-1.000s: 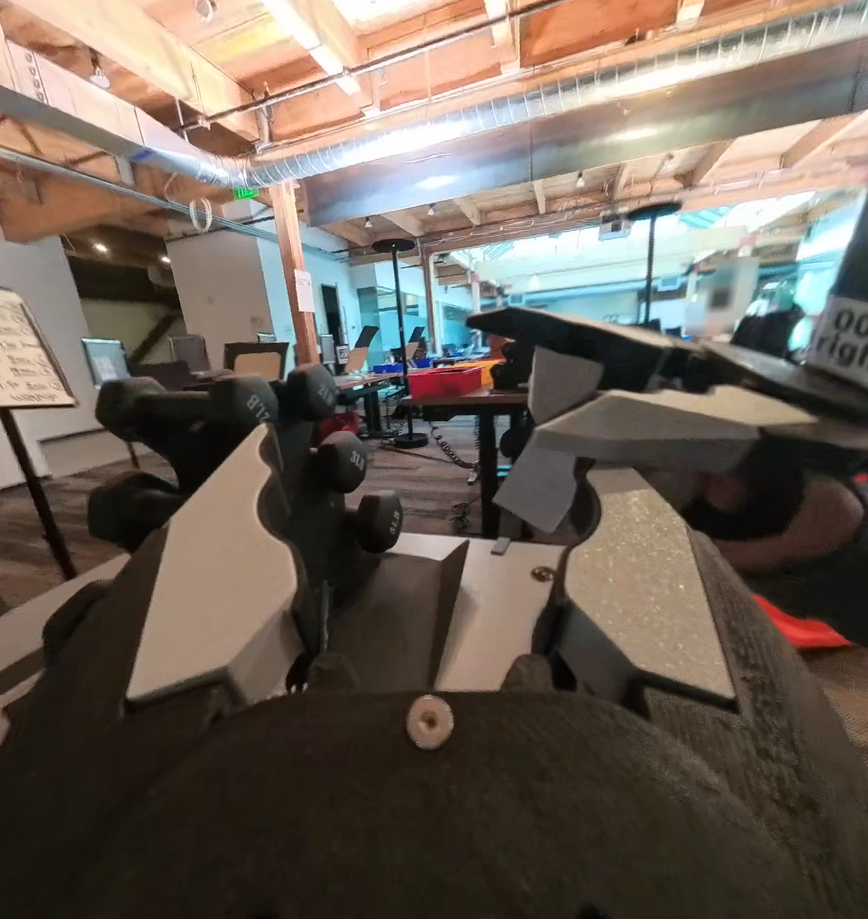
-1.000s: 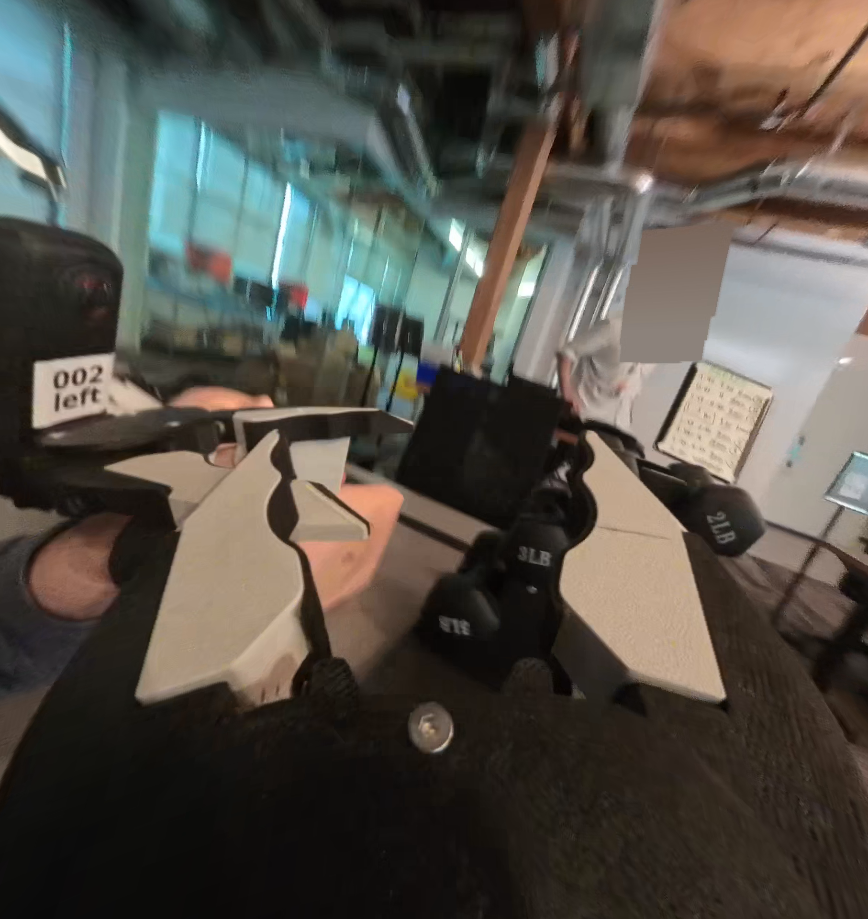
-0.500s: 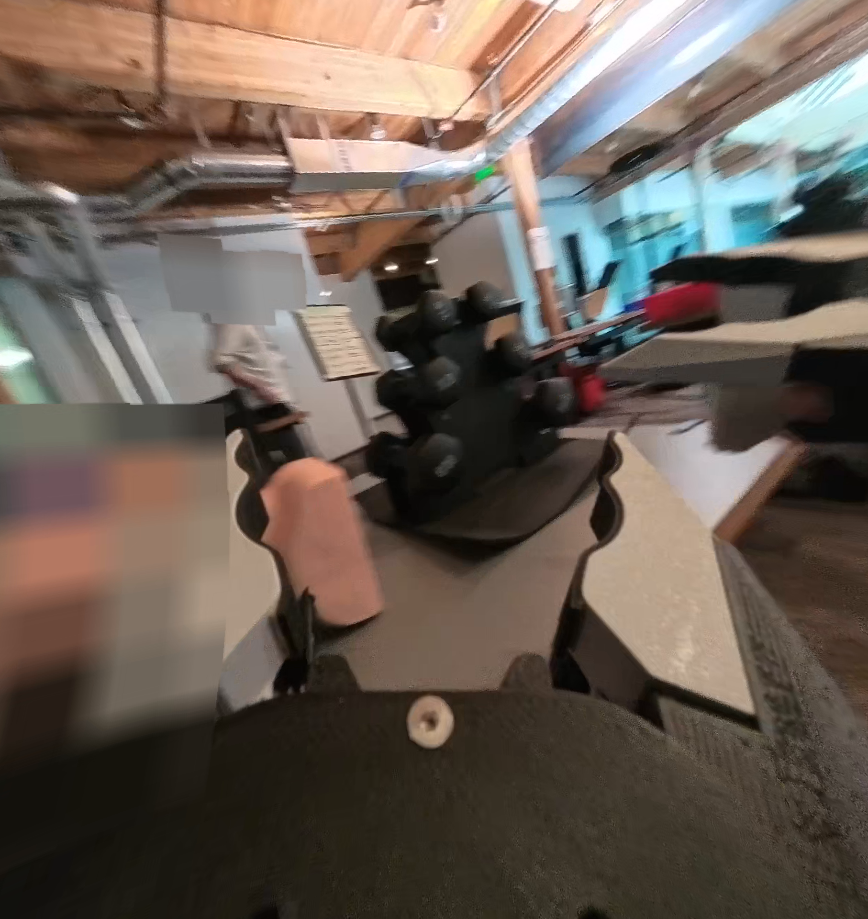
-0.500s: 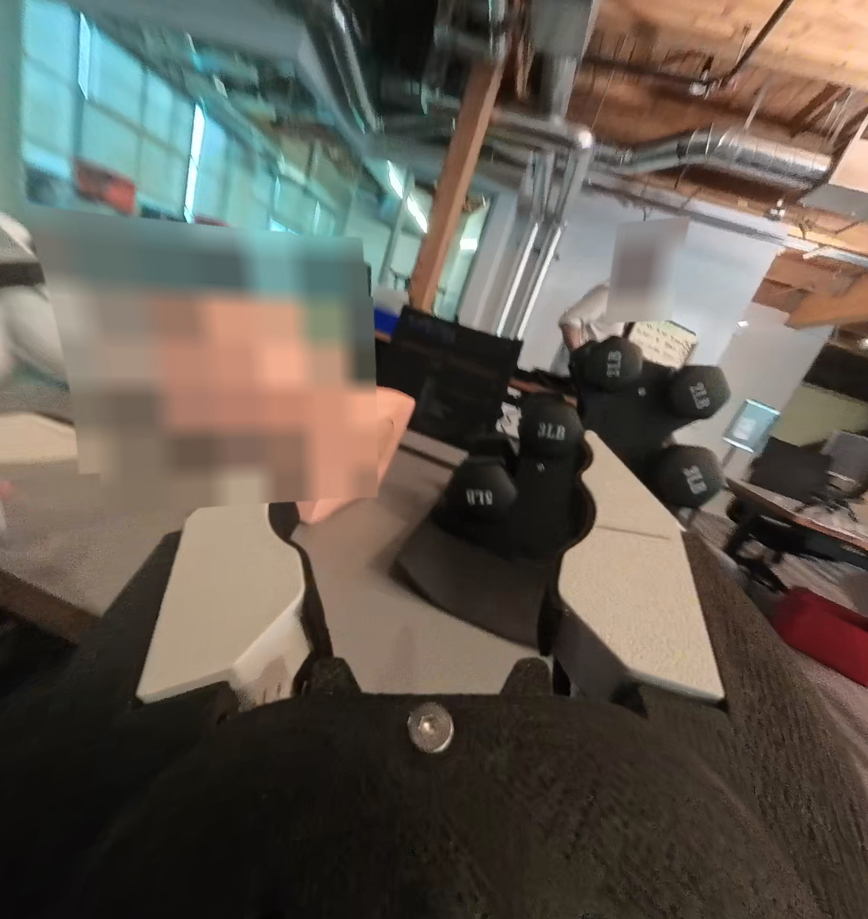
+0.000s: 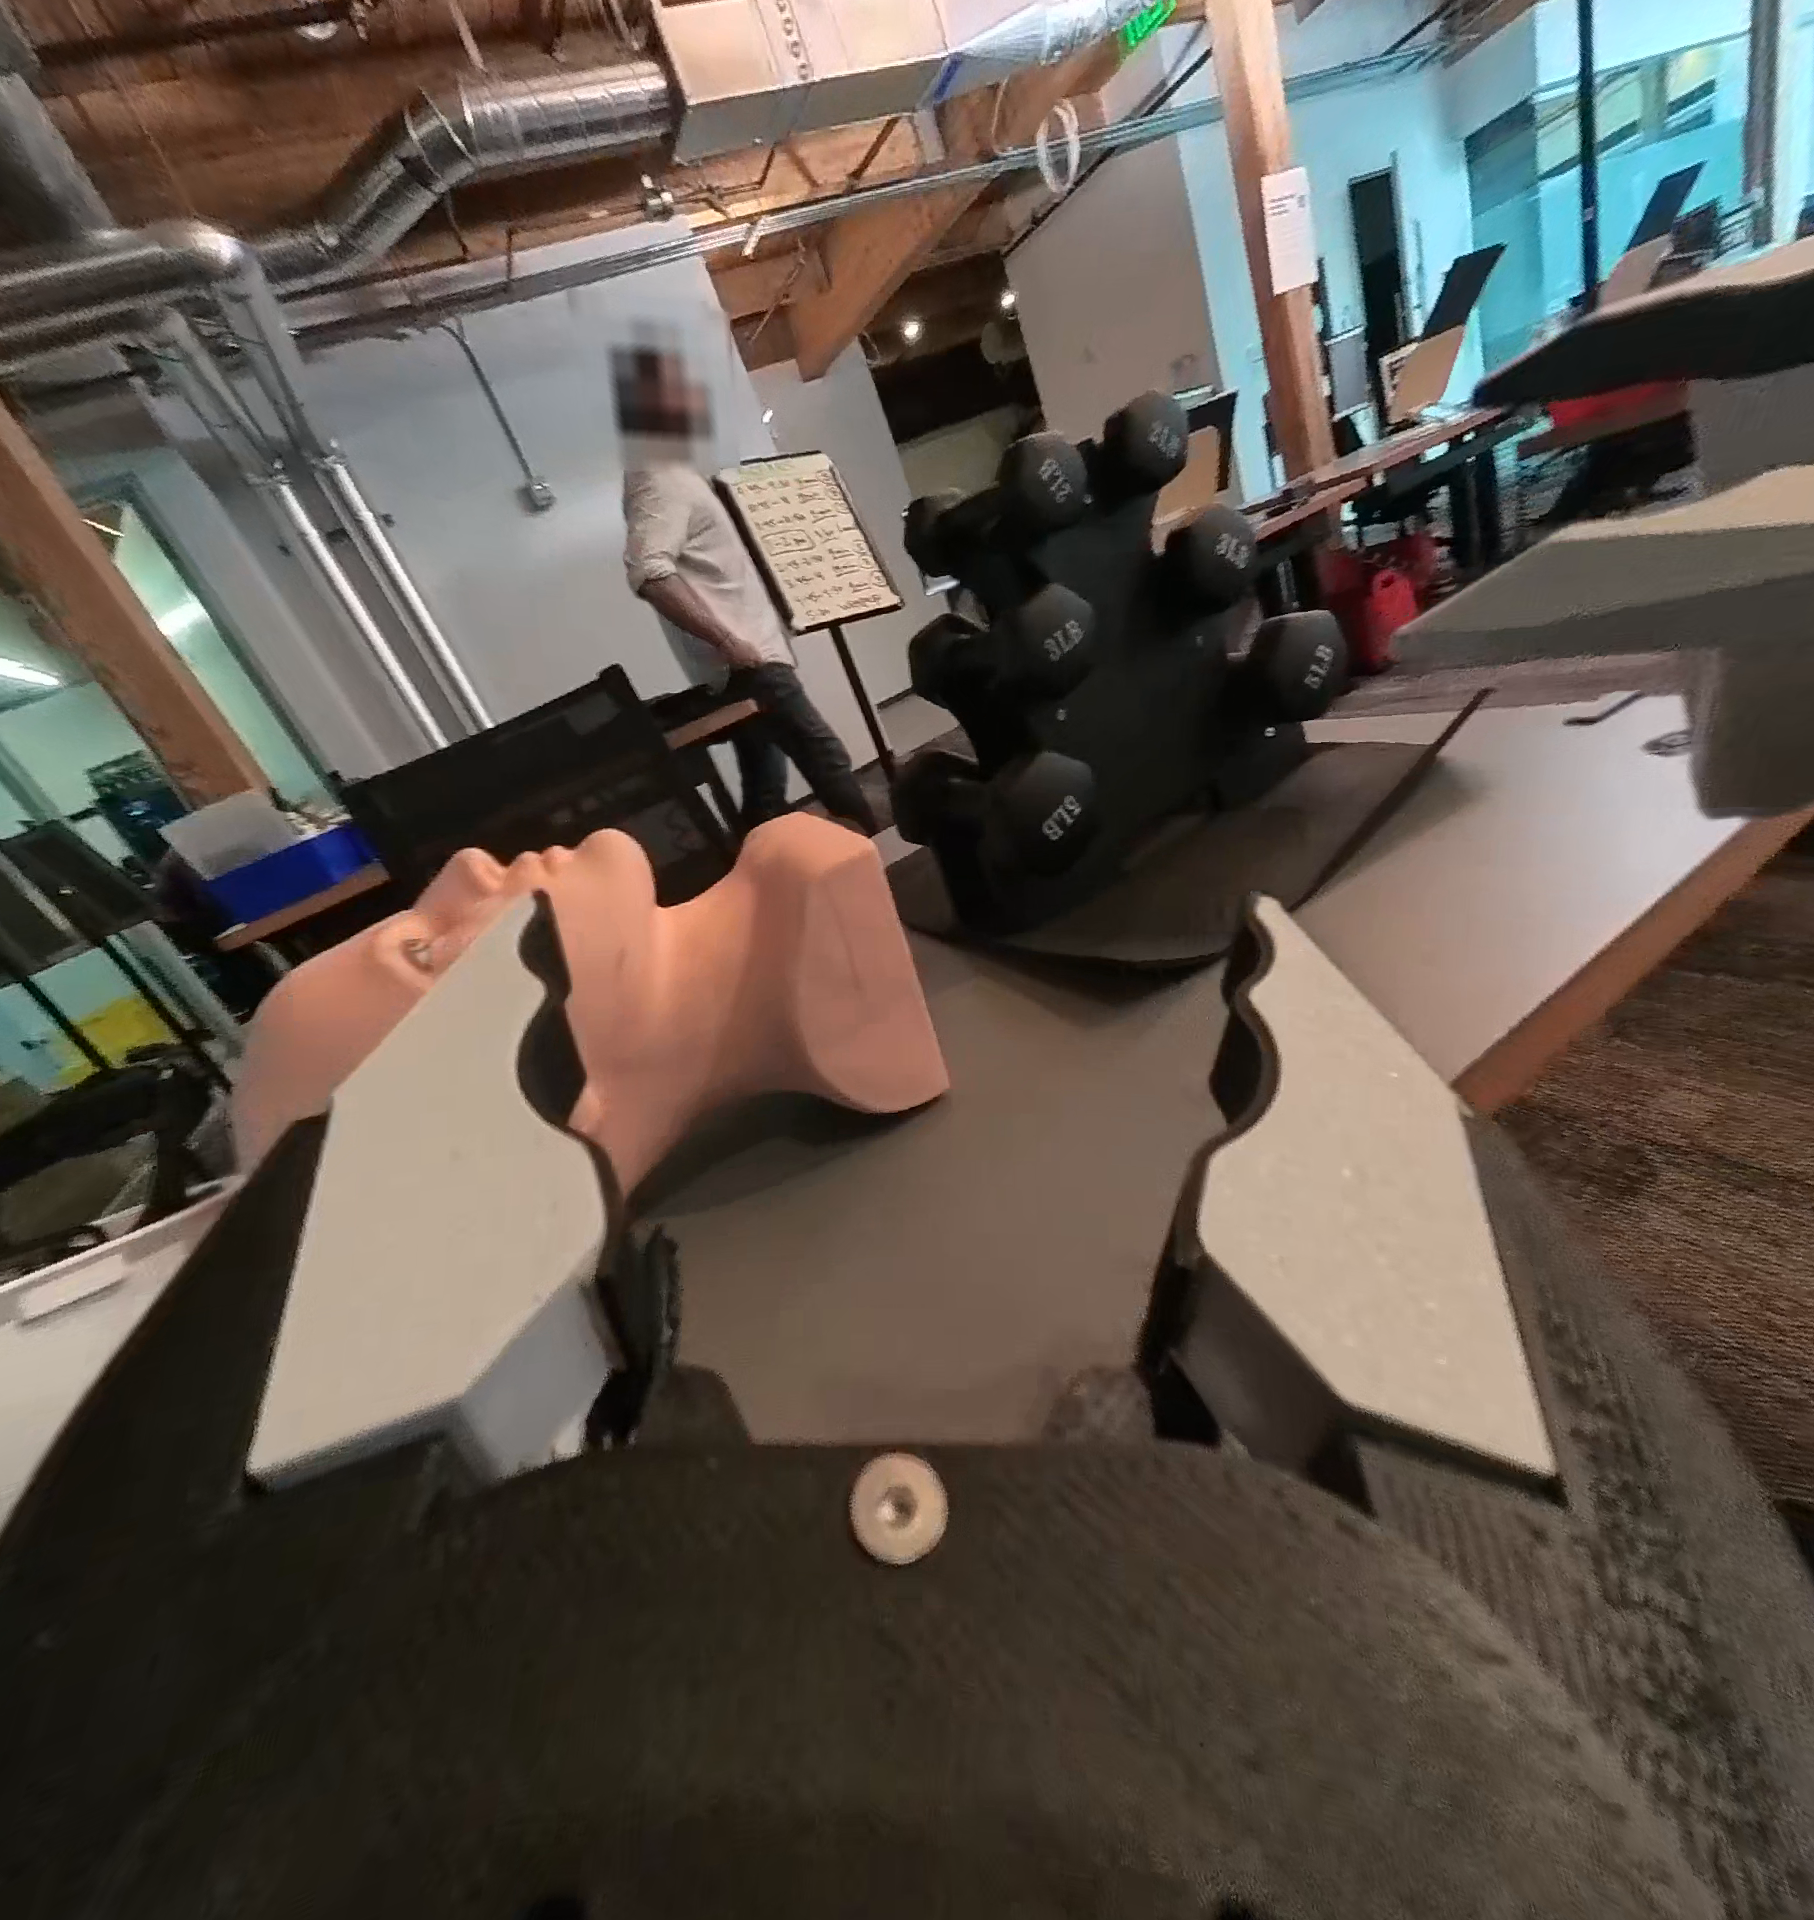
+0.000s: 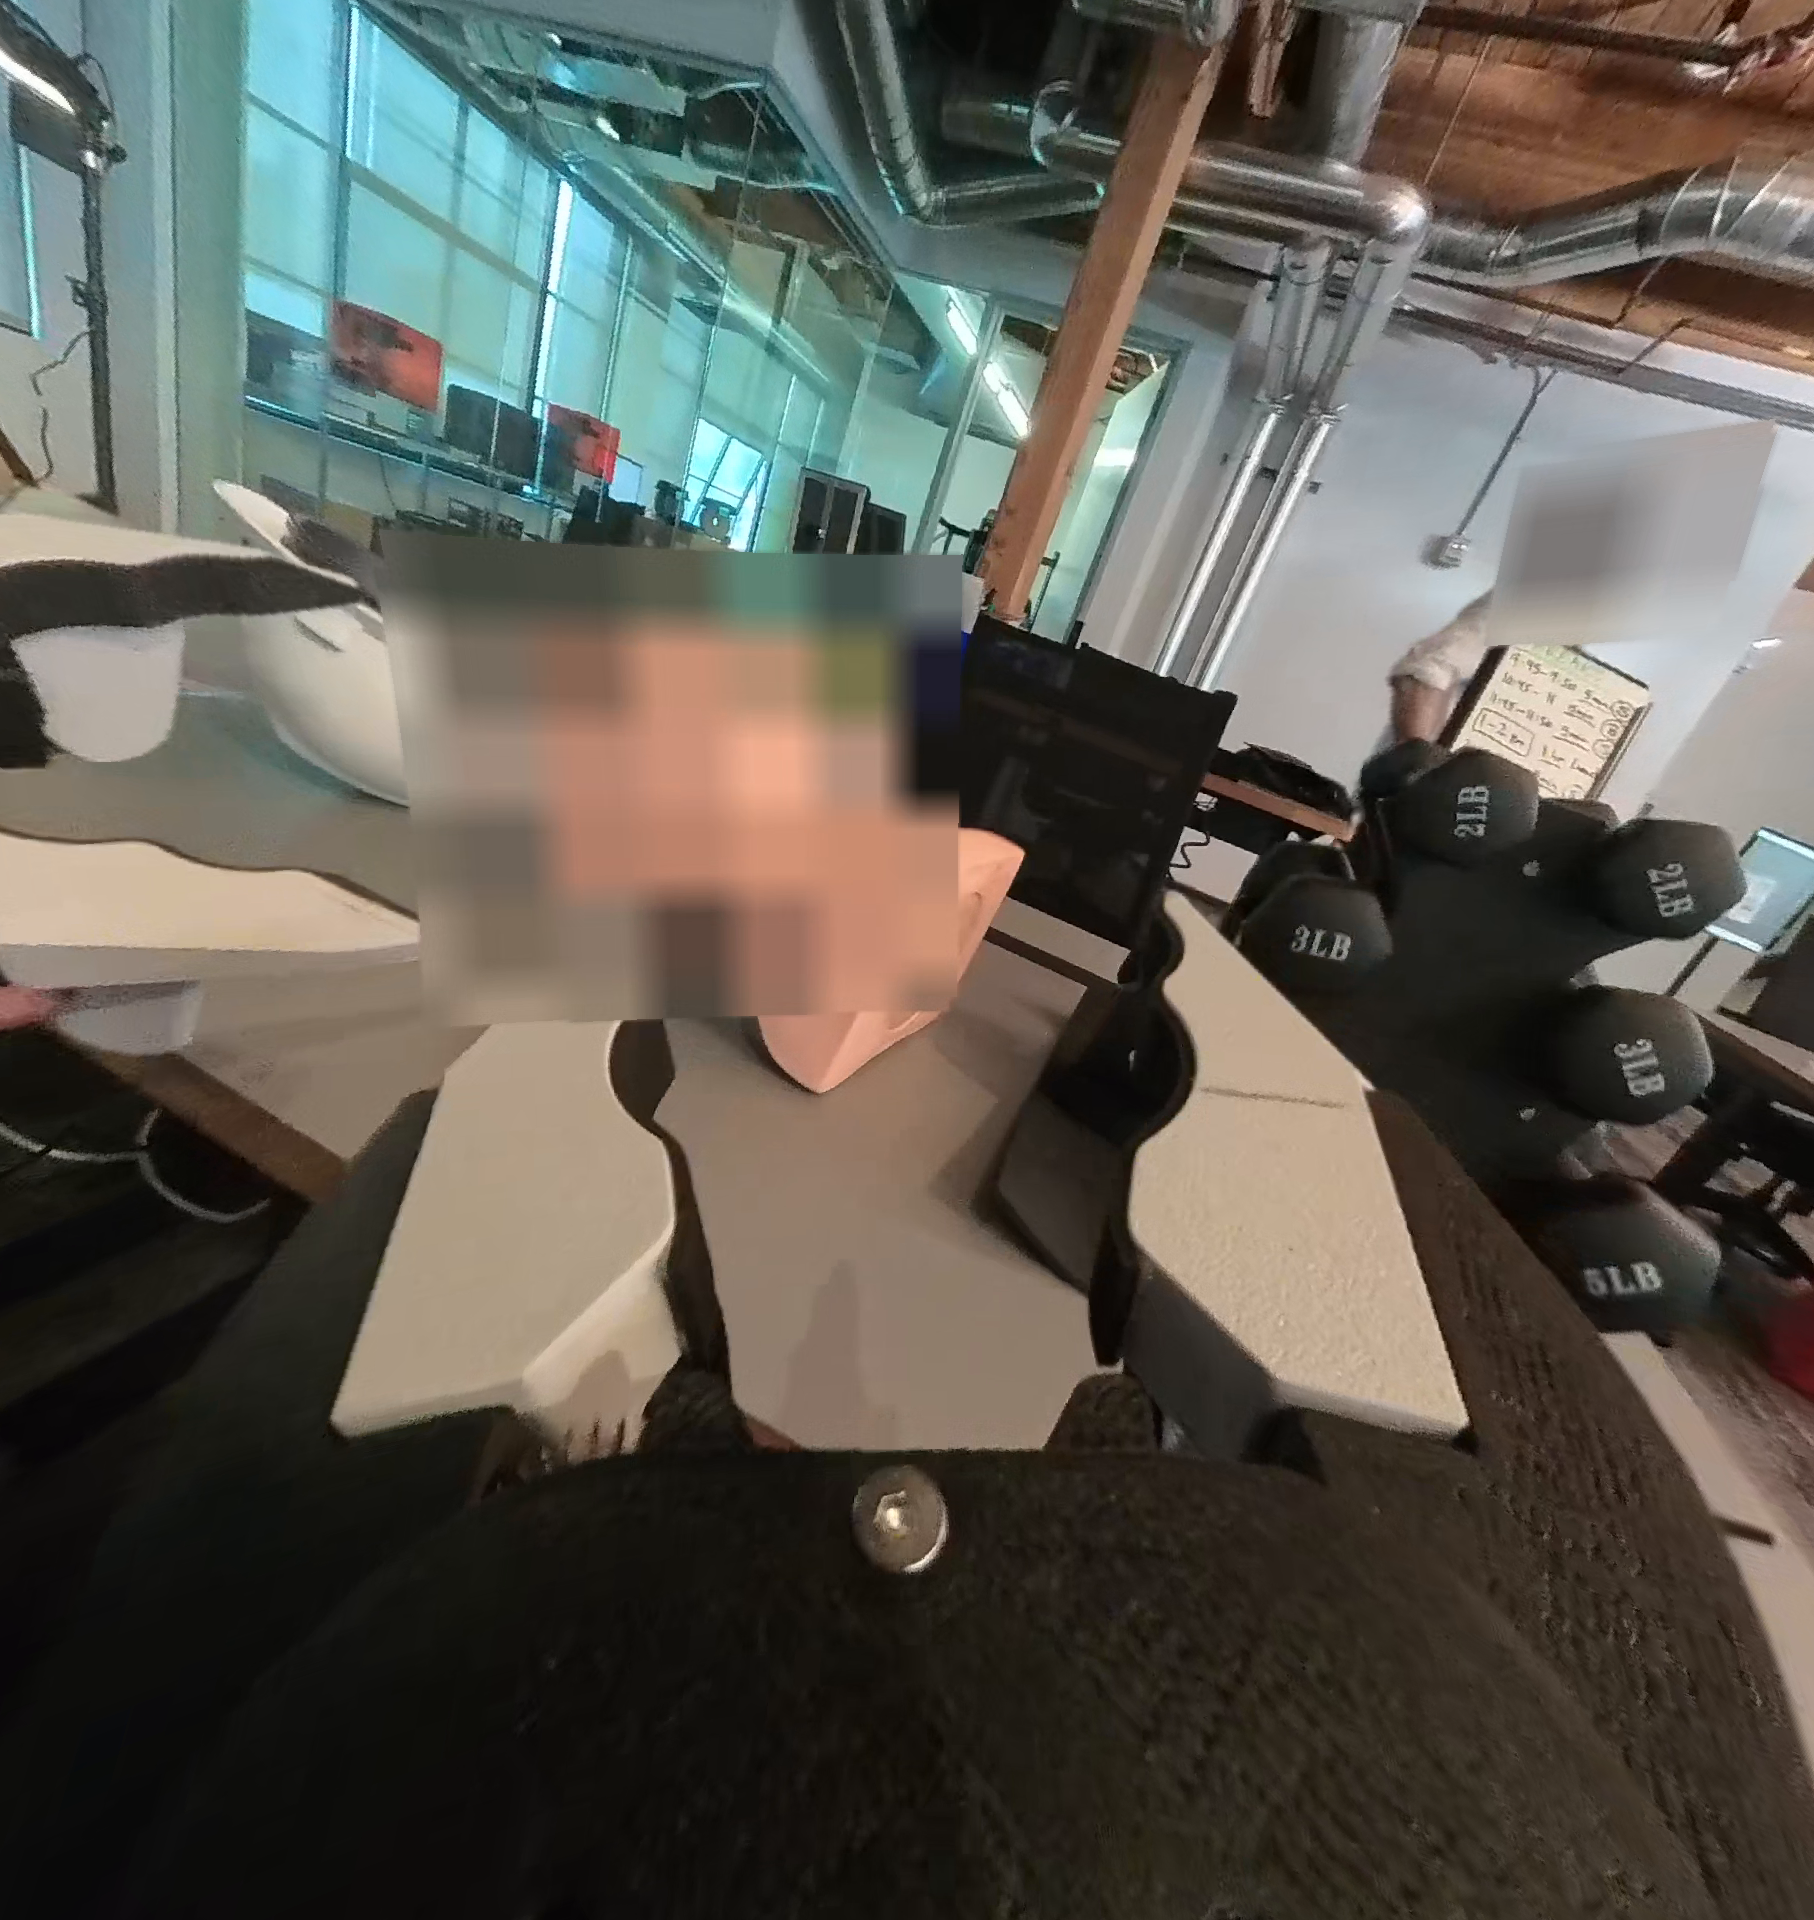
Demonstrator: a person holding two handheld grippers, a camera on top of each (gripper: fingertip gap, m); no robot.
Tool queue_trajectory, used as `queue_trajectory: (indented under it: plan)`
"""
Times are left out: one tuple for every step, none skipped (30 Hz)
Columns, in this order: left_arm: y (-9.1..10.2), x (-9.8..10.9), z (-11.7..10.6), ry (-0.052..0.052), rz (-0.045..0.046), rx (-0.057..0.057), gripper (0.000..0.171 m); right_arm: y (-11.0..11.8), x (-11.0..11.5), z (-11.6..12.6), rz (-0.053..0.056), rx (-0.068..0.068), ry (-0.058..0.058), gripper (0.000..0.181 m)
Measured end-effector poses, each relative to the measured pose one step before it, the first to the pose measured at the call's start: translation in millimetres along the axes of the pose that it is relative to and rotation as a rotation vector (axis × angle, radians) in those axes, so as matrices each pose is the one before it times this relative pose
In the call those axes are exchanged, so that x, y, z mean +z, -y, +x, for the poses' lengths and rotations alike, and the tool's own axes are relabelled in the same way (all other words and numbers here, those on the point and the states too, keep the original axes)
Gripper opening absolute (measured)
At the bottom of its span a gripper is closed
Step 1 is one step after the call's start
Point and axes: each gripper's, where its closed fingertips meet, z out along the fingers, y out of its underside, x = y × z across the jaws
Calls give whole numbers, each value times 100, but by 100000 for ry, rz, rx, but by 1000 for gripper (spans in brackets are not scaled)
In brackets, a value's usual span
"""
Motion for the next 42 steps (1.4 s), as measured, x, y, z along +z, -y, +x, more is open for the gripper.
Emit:
queue_trajectory:
  plan:
    - [40, 88, 461, -1412, 1209, -1446, 124, -256, -247, -139, -1133, 191, 453, 90]
    - [29, 151, 403, -1072, 1318, -1451, 124, -325, -280, -59, -1364, 13, 69, 90]
    - [-32, 228, 484, -1451, 885, -1019, 124, -377, -320, 25, -1565, 46, -223, 90]
    - [-64, 297, 524, -1746, 381, -796, 124, -351, -358, 108, -1507, 359, -395, 90]
    - [-31, 336, 576, -1913, 267, -654, 124, -260, -389, 212, -1020, 838, -628, 90]
    - [0, 344, 626, -2156, 218, -558, 124, -161, -433, 310, -474, 1310, -928, 90]
    - [40, 351, 650, -2120, 283, -639, 124, -111, -452, 414, -188, 1514, -1113, 90]
    - [103, 344, 636, -1857, 717, -730, 124, -89, -477, 475, -70, 1272, -1281, 90]
    - [161, 344, 698, -1965, 1180, -931, 124, -91, -490, 585, -42, 815, -1750, 90]
    - [172, 379, 759, -2148, 1351, -1299, 125, -55, -536, 676, 195, 692, -2309, 90]
    - [208, 427, 844, -2259, 1582, -1655, 127, 2, -557, 674, 597, 1266, -2214, 90]
    - [324, 517, 988, -2620, 2193, -2505, 126, 43, -599, 647, 621, 2374, -1814, 88]
    - [452, 626, 1243, -3511, 2715, -3757, 126, 84, -620, 664, 348, 3195, -1845, 88]
    - [562, 715, 1580, -4736, 3144, -3826, 129, 151, -654, 718, 285, 3119, -1952, 87]
    - [593, 795, 1744, -5240, 3199, -2182, 127, 231, -688, 739, 339, 2143, -2104, 87]
    - [428, 852, 1619, -4669, 2059, 136, 122, 244, -750, 842, 50, 684, -2597, 86]
    - [301, 879, 1373, -3637, 1185, 1697, 118, 197, -812, 958, -397, -968, -3222, 84]
    - [315, 849, 1114, -2774, 1456, 1959, 113, 154, -870, 1088, -475, -2437, -3852, 84]
    - [344, 800, 909, -2384, 1822, 1062, 109, 86, -907, 1208, -290, -3252, -4435, 82]
    - [282, 750, 745, -2160, 1898, -443, 105, 9, -899, 1327, -91, -3224, -4897, 78]
    - [179, 711, 635, -2066, 1805, -1913, 101, -75, -814, 1371, 22, -2494, -4926, 76]
    - [115, 678, 618, -2145, 1854, -3060, 96, -162, -662, 1320, -49, -1465, -4303, 74]
    - [39, 651, 646, -2319, 1778, -3758, 92, -197, -470, 1161, -160, -614, -3273, 71]
    - [-11, 630, 647, -2149, 1482, -3479, 89, -196, -304, 978, -239, -422, -2190, 66]
    - [-9, 599, 646, -2022, 1444, -2437, 86, -184, -166, 821, -391, -1017, -1510, 61]
    - [-6, 579, 647, -1997, 1187, -1311, 82, -163, -62, 739, -560, -1964, -1464, 56]
    - [-21, 565, 603, -1728, 778, -365, 79, -120, 29, 687, -530, -2776, -1666, 53]
    - [-49, 540, 498, -1437, 528, 190, 76, -93, 83, 627, -245, -3166, -1631, 50]
    - [-106, 516, 389, -1205, 492, 103, 72, -121, 122, 564, 33, -2969, -1455, 46]
    - [-260, 509, 241, -953, 381, -277, 69, -226, 143, 538, 72, -2205, -1373, 43]
    - [-497, 506, 14, -243, -278, -1109, 66, -370, 152, 494, 74, -1178, -1232, 41]
    - [-721, 499, -132, 79, -765, -1890, 64, -553, 159, 434, 52, -384, -745, 38]
    - [-884, 517, -238, 164, -1020, -2103, 63, -739, 162, 349, -51, 49, -34, 36]
    - [-995, 541, -507, 1401, -1058, -2258, 65, -899, 181, 403, -89, 614, -274, 34]
    - [-1000, 556, -780, 2780, -881, -2975, 71, -1043, 239, 504, -175, 1117, -732, 32]
    - [-968, 628, -681, 1565, -1413, -3528, 73, -1155, 352, 536, -504, 1440, -607, 30]
    - [-837, 739, -535, -1, -1632, -3864, 73, -1177, 498, 530, -977, 1851, -355, 29]
    - [-667, 863, -561, -95, -1690, -4038, 72, -1072, 630, 561, -1171, 2124, -199, 28]
    - [-460, 971, -526, -519, -1618, -3022, 67, -817, 752, 569, -767, 2018, -142, 27]
    - [-241, 1076, -420, -1171, -1180, -1554, 61, -487, 861, 561, 15, 1642, 160, 27]
    - [14, 1185, -361, -1311, -630, -32, 59, -118, 963, 526, 689, 1343, 549, 26]
    - [289, 1284, -322, -1192, -76, 1106, 56, 232, 1072, 534, 825, 1316, 725, 24]
